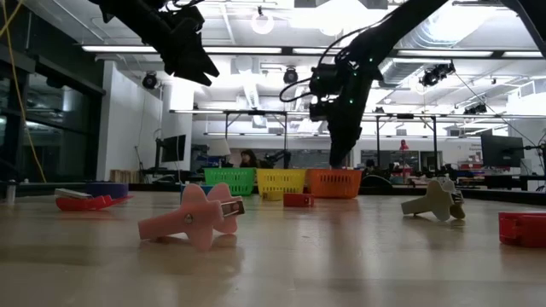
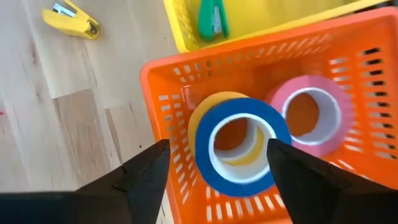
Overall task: Pick and place Stapler, Stapler remover, tape
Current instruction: Put the light blue tape into the orange bin
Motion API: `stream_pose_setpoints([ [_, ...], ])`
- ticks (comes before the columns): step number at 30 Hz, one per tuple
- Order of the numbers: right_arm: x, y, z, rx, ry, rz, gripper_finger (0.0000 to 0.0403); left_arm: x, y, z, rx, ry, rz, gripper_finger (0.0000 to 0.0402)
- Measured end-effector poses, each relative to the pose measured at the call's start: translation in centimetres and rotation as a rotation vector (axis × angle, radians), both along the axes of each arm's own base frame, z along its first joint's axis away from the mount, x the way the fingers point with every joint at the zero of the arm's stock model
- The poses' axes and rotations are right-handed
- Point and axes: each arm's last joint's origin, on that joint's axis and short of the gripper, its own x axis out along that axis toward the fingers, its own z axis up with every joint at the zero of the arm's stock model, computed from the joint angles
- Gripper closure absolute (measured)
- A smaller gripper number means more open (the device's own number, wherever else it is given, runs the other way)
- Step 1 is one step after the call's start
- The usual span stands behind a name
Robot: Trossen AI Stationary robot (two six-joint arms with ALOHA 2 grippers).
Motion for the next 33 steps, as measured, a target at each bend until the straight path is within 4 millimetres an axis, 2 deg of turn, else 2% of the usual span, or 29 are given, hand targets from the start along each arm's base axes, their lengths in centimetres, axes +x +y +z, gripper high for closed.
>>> stream_pose_setpoints([
  [8, -1.0, 0.7, 2.1, 0.009, -0.006, -0.083, 0.0132, 0.0, 0.0, 0.0, -0.002, -0.001, 0.000, 0.0067],
  [18, -2.9, 2.0, 6.0, 0.028, -0.069, -0.262, 0.0132, 0.3, 0.1, -0.2, -0.015, 0.002, -0.033, 0.0067],
  [23, -4.0, 2.9, 7.3, 0.051, -0.064, -0.315, 0.0132, 2.0, 0.4, -1.9, -0.063, 0.046, -0.156, 0.0067],
  [27, -4.8, 3.4, 8.2, 0.056, -0.060, -0.348, 0.0132, 3.9, 0.2, -4.1, -0.060, 0.140, -0.275, 0.0067],
  [33, -5.5, 4.2, 9.1, 0.057, -0.058, -0.351, 0.0132, 5.4, -1.9, -6.4, 0.005, 0.298, -0.534, 0.0067],
])
